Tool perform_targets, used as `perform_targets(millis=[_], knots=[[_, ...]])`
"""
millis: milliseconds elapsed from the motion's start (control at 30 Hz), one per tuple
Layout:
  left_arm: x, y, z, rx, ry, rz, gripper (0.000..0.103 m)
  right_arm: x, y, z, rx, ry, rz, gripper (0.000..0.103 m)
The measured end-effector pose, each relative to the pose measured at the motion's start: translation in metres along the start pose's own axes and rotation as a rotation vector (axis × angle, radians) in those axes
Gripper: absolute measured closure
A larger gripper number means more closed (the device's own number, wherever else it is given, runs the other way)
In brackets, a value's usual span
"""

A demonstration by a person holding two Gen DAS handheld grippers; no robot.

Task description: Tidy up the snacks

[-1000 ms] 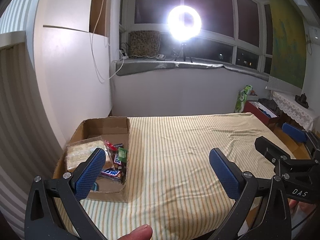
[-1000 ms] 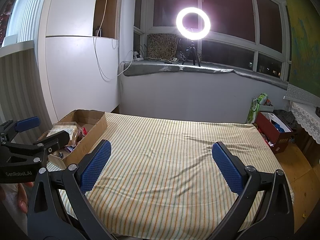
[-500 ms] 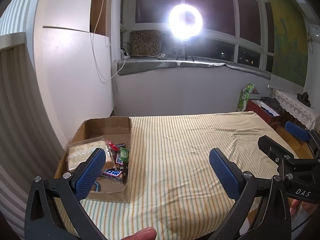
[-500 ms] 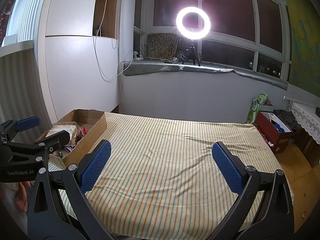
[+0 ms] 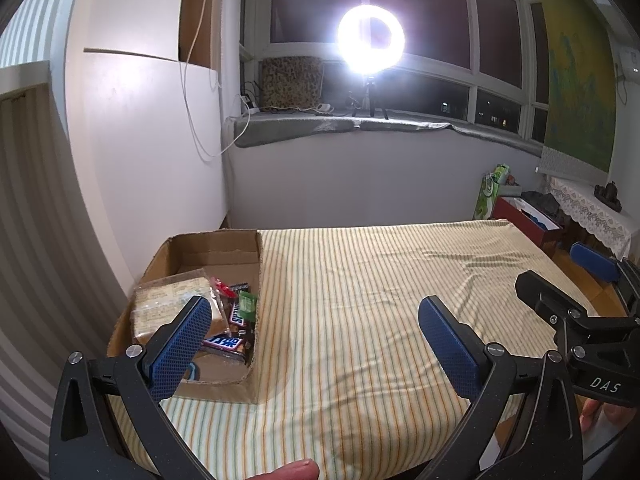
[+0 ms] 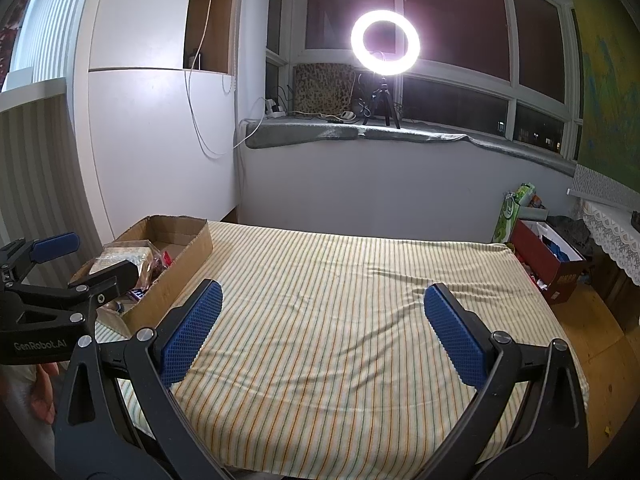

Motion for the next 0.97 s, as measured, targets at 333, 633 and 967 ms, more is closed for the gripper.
perform_targets(millis=[333,633,967], knots=[[-0.003,-0.002,0.002,0.001,0.012,0.010,0.001,-0.002,-0.003,0.003,-0.009,0.008,0.003,0.000],[-0.008,-0.008,0.003,-0.010,0.026,0.023,0.001,-0.004,-0.007,0.004,-0.022,0.012,0.008,0.000],[-0.003,-0.010,0.003,-0.012,-0.002,0.007,0.001,-0.004,-0.007,0.004,-0.028,0.010,0.009,0.000]])
Point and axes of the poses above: each gripper's, at about its wrist camera, not at the fingertips, and x roughly against the way its jaws point, y to its left, z to its underside, the point moved 3 cm from there along -x, roughly the way its jaws point, and after that the axes turned 11 degrees about -x, right-handed, at the moved point
